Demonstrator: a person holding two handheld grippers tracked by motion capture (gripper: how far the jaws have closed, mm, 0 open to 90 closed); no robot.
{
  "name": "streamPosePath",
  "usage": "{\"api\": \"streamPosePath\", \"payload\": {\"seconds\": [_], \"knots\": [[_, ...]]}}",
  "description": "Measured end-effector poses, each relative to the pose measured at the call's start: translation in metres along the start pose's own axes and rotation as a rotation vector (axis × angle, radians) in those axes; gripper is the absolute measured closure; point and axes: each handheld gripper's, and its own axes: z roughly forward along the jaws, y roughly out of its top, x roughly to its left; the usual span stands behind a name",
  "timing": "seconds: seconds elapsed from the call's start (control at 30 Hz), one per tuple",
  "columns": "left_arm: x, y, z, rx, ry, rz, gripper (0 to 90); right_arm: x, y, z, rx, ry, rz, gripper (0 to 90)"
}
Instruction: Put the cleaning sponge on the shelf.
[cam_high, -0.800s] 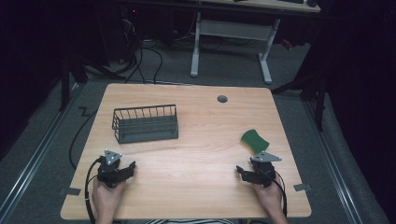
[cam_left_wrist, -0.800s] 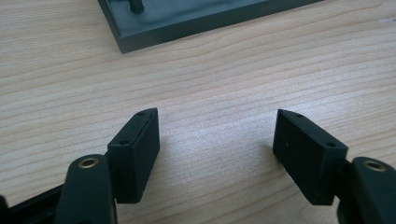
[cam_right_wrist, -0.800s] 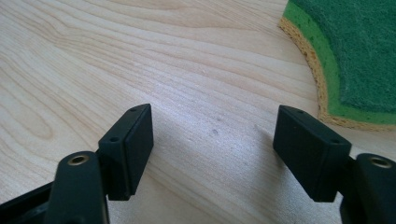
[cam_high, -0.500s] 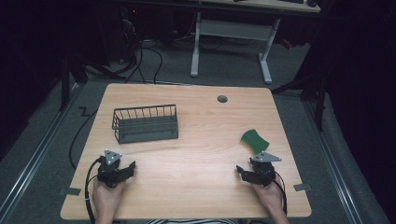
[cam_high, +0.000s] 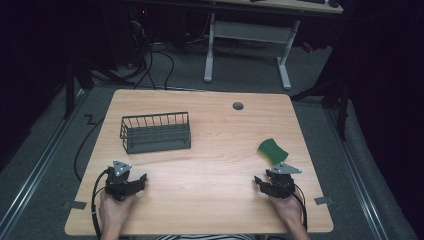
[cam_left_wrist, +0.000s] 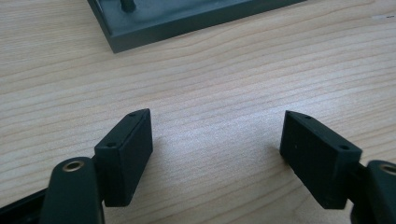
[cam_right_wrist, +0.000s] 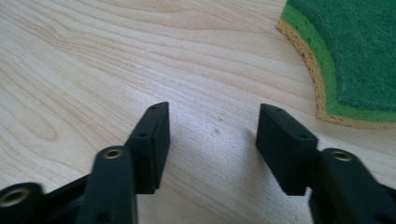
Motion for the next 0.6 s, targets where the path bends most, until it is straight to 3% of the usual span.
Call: {"api": "streamPosePath", "payload": {"seconds": [0.13,0.27,0.5,0.6], "knots": [[0.001,0.0,-0.001,-0.004,0.005,-0.002,28.3,0.001,0.006,0.002,0.008,0.011,-0.003,52.1],[0.007,-0.001,-0.004,-0.007,-0.015,-0.038,36.2,0.004,0.025,-0.001,-0.036,0.057,-0.013,53.8],[0.013,0.0,-0.01,-0.001,-0.004,-0.051,37.1,0.013,0.042,0.001,-0.073,0.107,-0.016,54.5],[0.017,0.003,-0.012,-0.003,0.005,-0.056,36.3,0.02,0.058,0.007,-0.077,0.138,-0.037,54.9]]}}
